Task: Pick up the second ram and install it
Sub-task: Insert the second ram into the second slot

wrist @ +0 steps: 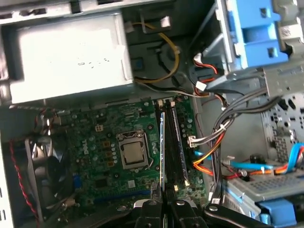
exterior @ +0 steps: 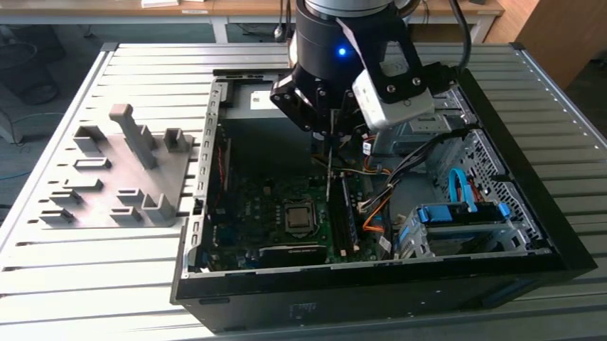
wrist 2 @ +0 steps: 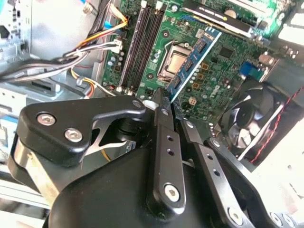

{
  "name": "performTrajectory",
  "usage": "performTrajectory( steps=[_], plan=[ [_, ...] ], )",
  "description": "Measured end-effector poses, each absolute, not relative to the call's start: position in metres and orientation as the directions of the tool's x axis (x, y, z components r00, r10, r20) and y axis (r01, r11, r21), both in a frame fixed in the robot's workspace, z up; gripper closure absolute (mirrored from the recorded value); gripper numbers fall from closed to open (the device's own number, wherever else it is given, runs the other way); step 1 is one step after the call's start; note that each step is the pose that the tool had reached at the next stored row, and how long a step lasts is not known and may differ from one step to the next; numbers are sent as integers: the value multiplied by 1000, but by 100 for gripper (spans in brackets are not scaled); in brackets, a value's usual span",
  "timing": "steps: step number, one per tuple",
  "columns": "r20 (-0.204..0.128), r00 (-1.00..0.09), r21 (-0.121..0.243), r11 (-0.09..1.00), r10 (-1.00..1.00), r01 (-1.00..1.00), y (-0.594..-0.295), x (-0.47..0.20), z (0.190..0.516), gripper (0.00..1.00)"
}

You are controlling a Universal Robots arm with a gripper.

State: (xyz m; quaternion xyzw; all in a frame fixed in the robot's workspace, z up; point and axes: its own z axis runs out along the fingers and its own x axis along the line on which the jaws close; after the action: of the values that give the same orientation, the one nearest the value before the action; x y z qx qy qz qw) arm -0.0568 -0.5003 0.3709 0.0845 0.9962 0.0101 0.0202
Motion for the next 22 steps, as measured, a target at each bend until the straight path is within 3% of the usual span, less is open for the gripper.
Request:
performTrajectory(
  steps=[8, 22],
  plan=[
    [-39, -999, 24, 999, 33, 32, -500, -57, 370, 86],
    [-39, -999, 21, 999, 33, 32, -500, -57, 364, 86]
  ],
)
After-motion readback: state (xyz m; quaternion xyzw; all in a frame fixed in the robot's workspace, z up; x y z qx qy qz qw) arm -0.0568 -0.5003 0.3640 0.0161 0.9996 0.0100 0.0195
